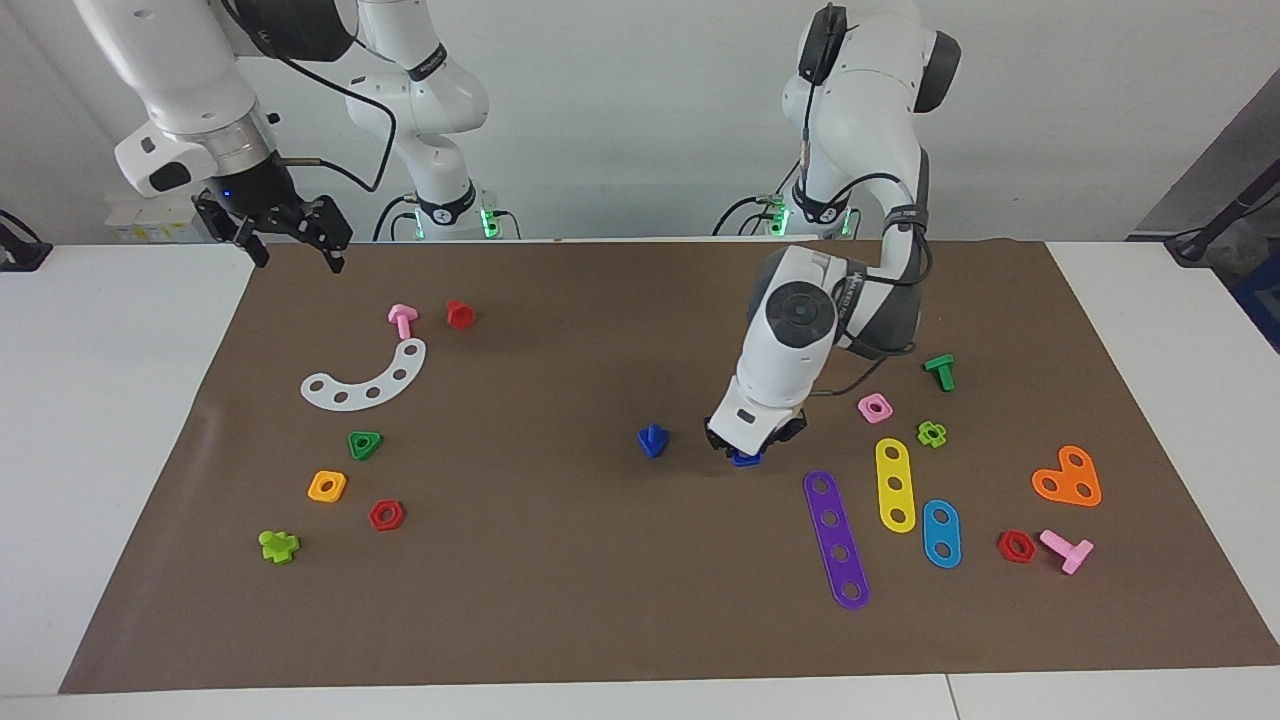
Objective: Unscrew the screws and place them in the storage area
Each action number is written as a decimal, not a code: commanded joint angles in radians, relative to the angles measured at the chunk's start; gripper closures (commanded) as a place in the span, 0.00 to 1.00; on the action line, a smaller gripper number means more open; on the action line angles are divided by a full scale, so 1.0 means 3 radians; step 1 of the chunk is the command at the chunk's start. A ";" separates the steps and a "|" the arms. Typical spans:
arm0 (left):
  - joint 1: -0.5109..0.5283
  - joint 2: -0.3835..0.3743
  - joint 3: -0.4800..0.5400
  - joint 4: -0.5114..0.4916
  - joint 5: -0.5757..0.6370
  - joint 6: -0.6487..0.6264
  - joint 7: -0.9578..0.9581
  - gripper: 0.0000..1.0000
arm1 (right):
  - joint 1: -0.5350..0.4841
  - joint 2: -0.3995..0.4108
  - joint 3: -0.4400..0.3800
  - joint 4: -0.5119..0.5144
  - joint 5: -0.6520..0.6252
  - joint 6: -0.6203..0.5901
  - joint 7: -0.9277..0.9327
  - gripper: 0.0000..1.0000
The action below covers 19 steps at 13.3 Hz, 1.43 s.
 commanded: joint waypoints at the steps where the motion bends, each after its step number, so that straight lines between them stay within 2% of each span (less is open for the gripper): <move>1: 0.0202 -0.0248 -0.0022 -0.0374 -0.0091 0.0010 0.0414 0.64 | 0.0162 0.0058 0.0128 -0.0048 -0.0057 0.0200 0.0324 0.00; 4: 0.0401 -0.0493 -0.0022 -0.0777 -0.0193 0.0107 0.0894 0.64 | 0.0545 0.0282 0.0134 -0.0007 -0.0068 0.0456 0.0722 0.00; 6: 0.0504 -0.0677 -0.0022 -0.1094 -0.0198 0.0229 0.1130 0.64 | 0.0887 0.0537 0.0134 0.0166 -0.0088 0.0528 0.1105 0.00; 9: 0.0555 -0.0857 -0.0022 -0.1514 -0.0198 0.0566 0.1264 0.64 | 0.1282 0.0768 0.0139 0.0167 -0.0119 0.0875 0.1535 0.00; 10: 0.0581 -0.0898 -0.0022 -0.1631 -0.0198 0.0730 0.1279 0.63 | 0.1445 0.0921 0.0139 0.0177 -0.0124 0.1038 0.1724 0.00; 14: 0.0581 -0.0944 -0.0022 -0.1801 -0.0198 0.1033 0.1274 0.59 | 0.1651 0.1320 0.0144 0.0187 -0.0098 0.1524 0.1833 0.00; 15: 0.0581 -0.0944 -0.0022 -0.1796 -0.0198 0.1058 0.1279 0.42 | 0.1651 0.1483 0.0144 0.0253 -0.0103 0.1677 0.1874 0.00; 16: 0.0576 -0.0944 -0.0022 -0.1796 -0.0198 0.1099 0.1274 0.17 | 0.1656 0.1611 0.0144 0.0345 -0.0103 0.1719 0.1889 0.00; 17: 0.0571 -0.0944 -0.0022 -0.1791 -0.0198 0.1130 0.1274 0.00 | 0.1697 0.1754 0.0154 0.0432 -0.0103 0.1755 0.1895 0.00; 19: 0.0581 -0.0949 -0.0022 -0.1756 -0.0198 0.1120 0.1284 0.00 | 0.1784 0.1990 0.0154 0.0499 -0.0124 0.1786 0.1890 0.00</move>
